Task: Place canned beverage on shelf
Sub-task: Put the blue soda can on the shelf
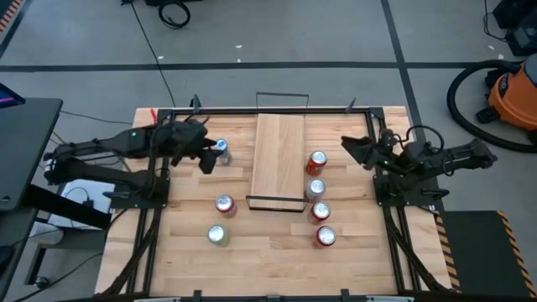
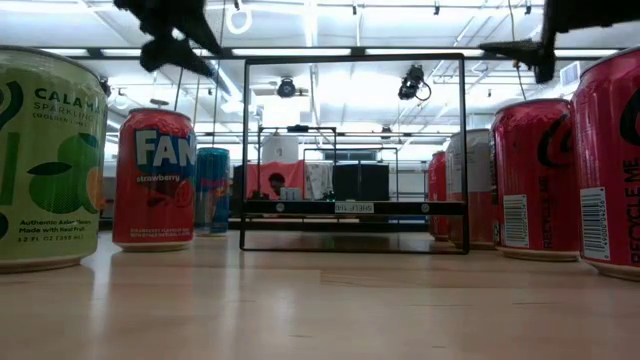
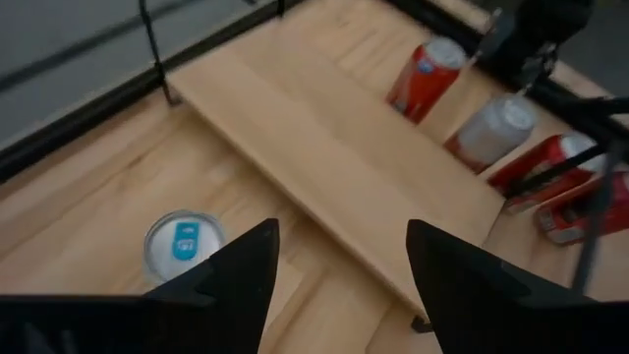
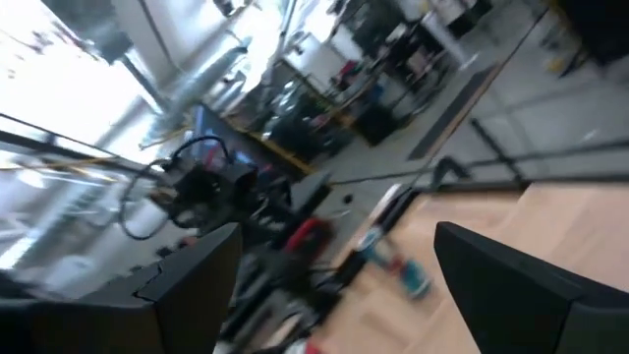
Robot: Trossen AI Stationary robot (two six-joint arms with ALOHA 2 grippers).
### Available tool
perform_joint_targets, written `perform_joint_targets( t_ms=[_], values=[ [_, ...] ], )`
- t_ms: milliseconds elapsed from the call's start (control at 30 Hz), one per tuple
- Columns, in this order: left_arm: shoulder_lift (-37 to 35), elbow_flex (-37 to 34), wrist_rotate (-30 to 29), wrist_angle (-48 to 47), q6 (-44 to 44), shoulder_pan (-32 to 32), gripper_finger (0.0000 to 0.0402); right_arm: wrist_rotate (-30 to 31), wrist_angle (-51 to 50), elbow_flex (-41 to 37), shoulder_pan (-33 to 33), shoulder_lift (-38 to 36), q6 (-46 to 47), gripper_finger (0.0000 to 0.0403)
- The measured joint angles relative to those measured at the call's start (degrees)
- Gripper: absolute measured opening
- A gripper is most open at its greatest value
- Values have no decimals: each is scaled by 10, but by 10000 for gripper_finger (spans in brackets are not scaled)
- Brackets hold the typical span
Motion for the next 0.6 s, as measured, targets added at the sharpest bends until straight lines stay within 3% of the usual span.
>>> perform_joint_targets(
  t_ms=[233,400,600],
  values=[
    [34,0,49,1,60,54,241,-68,-130,104,-64,79,-69,348],
    [74,12,105,-11,85,69,283,-140,-209,165,-99,124,-117,350],
    [148,89,75,-106,167,75,342,-161,-230,194,-122,152,-189,351]
  ],
)
